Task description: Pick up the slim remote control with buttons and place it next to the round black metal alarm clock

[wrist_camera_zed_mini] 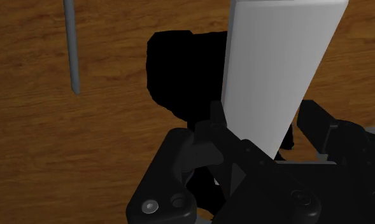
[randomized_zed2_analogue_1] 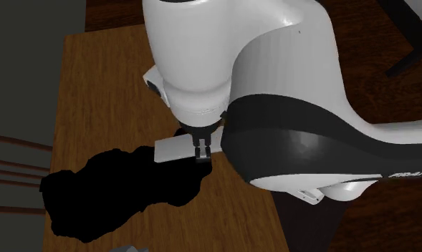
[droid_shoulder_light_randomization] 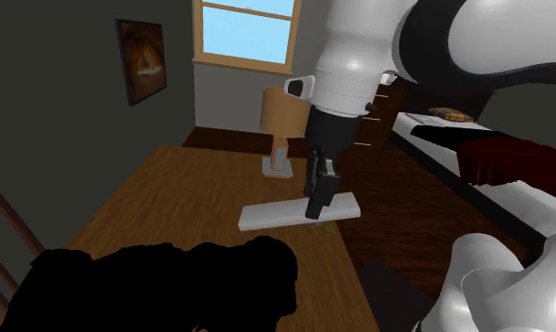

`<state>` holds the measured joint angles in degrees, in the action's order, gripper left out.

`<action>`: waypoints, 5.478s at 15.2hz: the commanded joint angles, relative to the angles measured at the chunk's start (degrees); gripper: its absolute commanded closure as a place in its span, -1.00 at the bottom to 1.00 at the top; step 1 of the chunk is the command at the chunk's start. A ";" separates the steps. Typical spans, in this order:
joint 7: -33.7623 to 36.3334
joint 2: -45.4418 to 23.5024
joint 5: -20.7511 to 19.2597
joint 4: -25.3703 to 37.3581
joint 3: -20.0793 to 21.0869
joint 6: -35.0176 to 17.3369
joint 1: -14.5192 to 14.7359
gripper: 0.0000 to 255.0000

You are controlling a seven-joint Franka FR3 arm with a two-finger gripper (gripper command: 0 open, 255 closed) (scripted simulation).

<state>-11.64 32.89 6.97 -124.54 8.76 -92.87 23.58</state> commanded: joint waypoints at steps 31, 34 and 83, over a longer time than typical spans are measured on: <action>37.18 -17.95 3.95 13.52 31.32 -8.58 6.91 1.00; 37.04 -17.89 4.13 11.17 31.54 -10.87 7.03 1.00; 42.32 -29.86 -2.70 -9.10 37.09 -40.83 6.39 -1.00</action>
<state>30.68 3.03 4.28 -133.64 45.85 -133.70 29.98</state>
